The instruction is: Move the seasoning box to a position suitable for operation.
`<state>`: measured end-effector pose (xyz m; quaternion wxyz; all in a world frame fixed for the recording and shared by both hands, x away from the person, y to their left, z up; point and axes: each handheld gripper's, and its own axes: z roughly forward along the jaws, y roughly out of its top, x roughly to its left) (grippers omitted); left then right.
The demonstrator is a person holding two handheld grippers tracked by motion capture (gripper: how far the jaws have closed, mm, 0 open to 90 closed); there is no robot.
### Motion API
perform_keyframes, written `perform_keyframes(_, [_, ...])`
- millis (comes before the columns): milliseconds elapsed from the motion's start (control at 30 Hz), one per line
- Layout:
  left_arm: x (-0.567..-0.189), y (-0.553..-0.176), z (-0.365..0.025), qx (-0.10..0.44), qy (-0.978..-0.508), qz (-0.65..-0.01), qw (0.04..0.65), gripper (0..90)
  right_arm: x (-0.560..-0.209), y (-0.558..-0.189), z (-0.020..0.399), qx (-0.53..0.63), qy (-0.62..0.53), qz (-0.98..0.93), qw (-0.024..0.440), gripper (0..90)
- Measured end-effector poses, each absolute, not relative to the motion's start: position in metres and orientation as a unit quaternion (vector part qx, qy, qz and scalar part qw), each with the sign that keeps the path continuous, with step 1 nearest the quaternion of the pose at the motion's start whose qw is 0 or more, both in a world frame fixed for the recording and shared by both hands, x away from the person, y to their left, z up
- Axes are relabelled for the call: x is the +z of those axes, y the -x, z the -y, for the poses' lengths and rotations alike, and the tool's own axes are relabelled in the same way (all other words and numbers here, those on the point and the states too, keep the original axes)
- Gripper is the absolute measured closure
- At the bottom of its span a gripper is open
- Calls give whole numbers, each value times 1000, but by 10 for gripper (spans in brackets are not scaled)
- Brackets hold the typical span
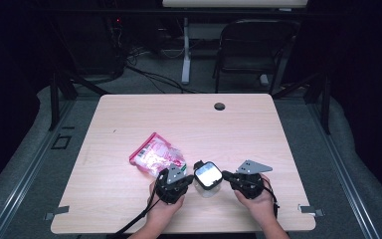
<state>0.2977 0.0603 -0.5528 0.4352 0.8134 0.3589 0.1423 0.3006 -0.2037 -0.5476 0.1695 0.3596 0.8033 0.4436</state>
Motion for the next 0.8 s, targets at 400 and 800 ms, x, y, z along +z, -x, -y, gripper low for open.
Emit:
perform_keyframes(400, [-546, -300, -55, 145, -819, -341, 439, 900, -544, -280, 206, 430, -339, -823, 154, 854])
perform_keyframes(800, [-544, -280, -66, 145, -822, -338, 434, 900, -542, -286, 212, 436, -357, -812, 153, 855])
